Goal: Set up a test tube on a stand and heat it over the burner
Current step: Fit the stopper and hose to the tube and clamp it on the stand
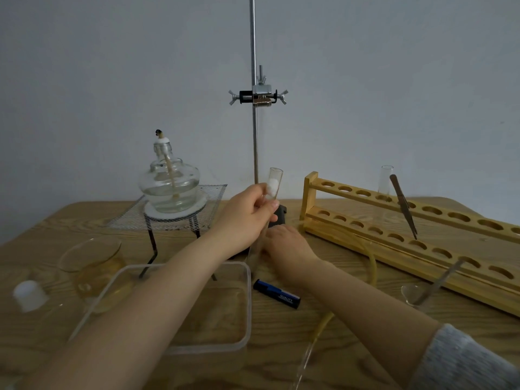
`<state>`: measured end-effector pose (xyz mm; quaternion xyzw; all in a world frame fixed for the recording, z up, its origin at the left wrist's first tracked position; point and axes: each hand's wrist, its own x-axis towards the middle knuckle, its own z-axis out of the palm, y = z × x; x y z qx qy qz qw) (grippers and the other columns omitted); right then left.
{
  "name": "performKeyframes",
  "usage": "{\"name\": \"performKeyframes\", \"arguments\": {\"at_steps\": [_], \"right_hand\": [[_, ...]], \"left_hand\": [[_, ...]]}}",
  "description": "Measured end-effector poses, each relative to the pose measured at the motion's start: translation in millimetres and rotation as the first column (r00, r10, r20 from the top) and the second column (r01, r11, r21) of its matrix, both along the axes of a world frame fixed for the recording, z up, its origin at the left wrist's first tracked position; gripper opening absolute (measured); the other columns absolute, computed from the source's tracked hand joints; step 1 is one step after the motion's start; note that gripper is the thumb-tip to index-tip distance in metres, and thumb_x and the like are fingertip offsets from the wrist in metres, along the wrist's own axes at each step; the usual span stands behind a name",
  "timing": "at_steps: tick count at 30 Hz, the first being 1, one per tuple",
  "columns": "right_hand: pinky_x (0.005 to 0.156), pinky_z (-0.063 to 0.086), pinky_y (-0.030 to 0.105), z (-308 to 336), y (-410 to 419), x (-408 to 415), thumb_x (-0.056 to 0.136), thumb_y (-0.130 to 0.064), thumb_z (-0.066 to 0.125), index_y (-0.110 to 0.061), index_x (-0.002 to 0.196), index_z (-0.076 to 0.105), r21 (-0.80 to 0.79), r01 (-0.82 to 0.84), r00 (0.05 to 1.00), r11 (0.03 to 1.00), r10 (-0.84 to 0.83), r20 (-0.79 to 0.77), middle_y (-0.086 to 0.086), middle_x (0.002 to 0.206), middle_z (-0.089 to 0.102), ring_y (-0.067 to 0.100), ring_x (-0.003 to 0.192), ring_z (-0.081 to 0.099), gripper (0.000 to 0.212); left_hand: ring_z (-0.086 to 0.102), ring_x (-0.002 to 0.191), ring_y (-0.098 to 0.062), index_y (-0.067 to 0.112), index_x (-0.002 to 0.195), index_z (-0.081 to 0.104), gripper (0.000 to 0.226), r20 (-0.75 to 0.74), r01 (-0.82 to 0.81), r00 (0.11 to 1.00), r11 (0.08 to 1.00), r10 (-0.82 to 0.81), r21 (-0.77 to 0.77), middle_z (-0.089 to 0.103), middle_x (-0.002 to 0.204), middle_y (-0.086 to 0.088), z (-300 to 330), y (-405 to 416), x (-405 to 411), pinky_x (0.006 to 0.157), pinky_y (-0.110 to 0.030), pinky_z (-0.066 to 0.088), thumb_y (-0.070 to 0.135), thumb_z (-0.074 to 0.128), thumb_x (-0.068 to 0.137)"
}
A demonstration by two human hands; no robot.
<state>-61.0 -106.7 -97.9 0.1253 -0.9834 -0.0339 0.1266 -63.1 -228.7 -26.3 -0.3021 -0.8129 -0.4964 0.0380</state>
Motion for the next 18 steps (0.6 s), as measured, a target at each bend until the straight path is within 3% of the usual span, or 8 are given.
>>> {"name": "performKeyframes", "arguments": {"at_steps": [3,9,13,18], "right_hand": [[0.095,0.045,0.037,18,11,2,0.095,-0.029,0.05,-0.022,0.105,0.062,-0.05,0.066,0.992,0.997,-0.071,-0.107,-0.002,0.093,0.064,0.017,0.089,0.058,0.017],[0.094,0.043,0.036,65,38,14,0.097,-0.03,0.047,-0.031,0.123,0.059,-0.111,0.128,0.937,0.985,-0.157,-0.311,-0.001,0.098,0.064,0.02,0.093,0.059,0.029],[0.087,0.044,0.031,92,56,23,0.095,-0.033,0.052,-0.031,0.124,0.062,-0.232,0.165,0.928,0.959,-0.231,-0.292,-0.002,0.1,0.064,0.015,0.088,0.058,0.031],[0.074,0.043,0.026,110,68,38,0.089,-0.037,0.06,-0.025,0.116,0.068,-0.478,0.116,0.954,0.87,-0.231,-0.189,-0.009,0.09,0.057,0.011,0.082,0.054,0.03]], "left_hand": [[0.067,0.09,-0.011,0.018,0.122,0.053,0.027,-0.005,-0.001,1.0,1.0,0.001,0.014,0.057,0.085,0.012,1,-1,3,0.088,-0.044,0.053,0.021,0.05,0.095],[0.063,0.089,-0.002,0.02,0.125,0.05,0.029,-0.083,-0.014,0.997,0.999,0.01,-0.037,0.06,0.097,0.012,6,-2,12,0.084,-0.025,0.051,0.025,0.048,0.096],[0.062,0.086,0.001,0.021,0.12,0.051,0.024,-0.067,-0.015,0.998,0.997,0.01,-0.072,0.061,0.095,0.011,5,0,12,0.076,-0.018,0.049,0.026,0.047,0.096],[0.063,0.093,-0.013,0.02,0.124,0.051,0.029,-0.022,0.003,1.0,0.994,-0.005,-0.108,0.064,0.094,0.003,4,11,14,0.088,-0.04,0.051,0.028,0.048,0.096]]}}
